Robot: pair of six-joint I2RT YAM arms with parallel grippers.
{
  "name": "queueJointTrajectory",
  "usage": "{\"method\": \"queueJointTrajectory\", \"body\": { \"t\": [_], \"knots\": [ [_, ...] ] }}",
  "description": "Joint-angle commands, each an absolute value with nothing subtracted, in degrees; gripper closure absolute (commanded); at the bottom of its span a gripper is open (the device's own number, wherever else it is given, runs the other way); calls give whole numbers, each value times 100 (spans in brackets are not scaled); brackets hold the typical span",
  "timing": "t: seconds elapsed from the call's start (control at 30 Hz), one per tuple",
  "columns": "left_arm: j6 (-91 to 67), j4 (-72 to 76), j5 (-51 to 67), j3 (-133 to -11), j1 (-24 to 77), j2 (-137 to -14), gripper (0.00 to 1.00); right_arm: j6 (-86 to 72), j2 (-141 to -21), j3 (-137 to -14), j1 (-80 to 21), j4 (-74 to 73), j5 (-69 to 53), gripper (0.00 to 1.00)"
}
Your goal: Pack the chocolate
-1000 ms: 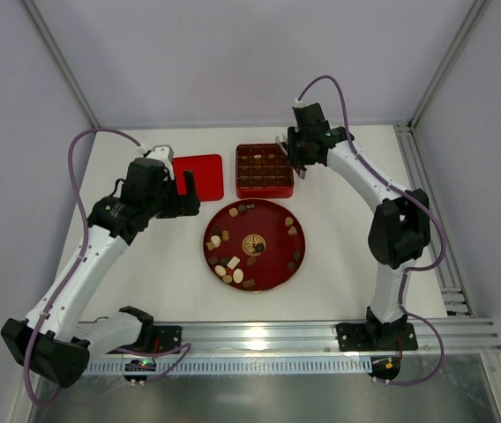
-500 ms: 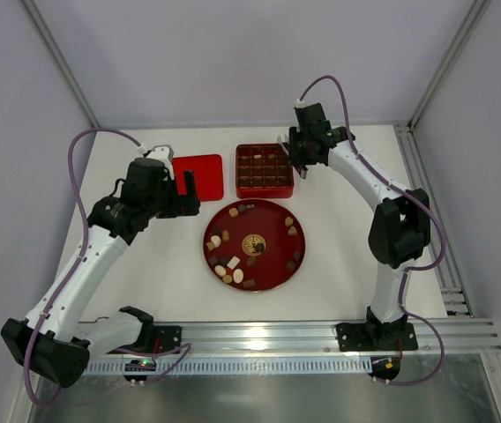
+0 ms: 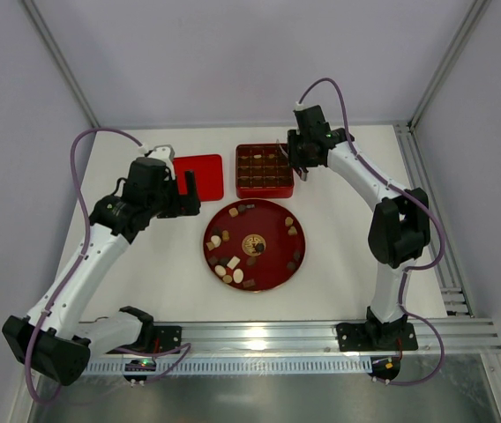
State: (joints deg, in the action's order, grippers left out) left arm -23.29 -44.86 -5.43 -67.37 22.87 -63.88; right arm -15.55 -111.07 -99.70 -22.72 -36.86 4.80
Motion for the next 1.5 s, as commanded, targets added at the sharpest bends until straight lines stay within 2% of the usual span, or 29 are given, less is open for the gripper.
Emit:
{"method": "queueJointTrajectory", "body": {
  "t": [0.0,0.37,0.6,0.83,0.97,1.2,1.47],
  "knots": [
    [-2241,-4447,-589,-6952,2294,-6390,0,-1485,-11109,-10046,-2250,-3480,554,57],
    [-2259,-4439,-580,-6996,2294,-6416,0,-1468,-10952,-10160,-2267,-3577,536,57],
    [-2285,-4447,-571,-7040,2303,-6381,0,-1512,-10328,-9819,-2381,-3674,387,57],
    [-2320,-4509,-562,-7119,2303,-6320,0,-1704,-9212,-8720,-3198,-3604,580,57],
    [-2347,-4553,-554,-7172,2294,-6275,0,-1977,-8606,-8096,-4146,-3533,782,57],
    [-2408,-4588,-536,-7242,2294,-6240,0,-2381,-8551,-7726,-5193,-3480,773,57],
    [-2391,-4641,-580,-7233,2294,-6170,0,-2514,-8815,-7647,-5634,-3463,730,58]
  ]
}}
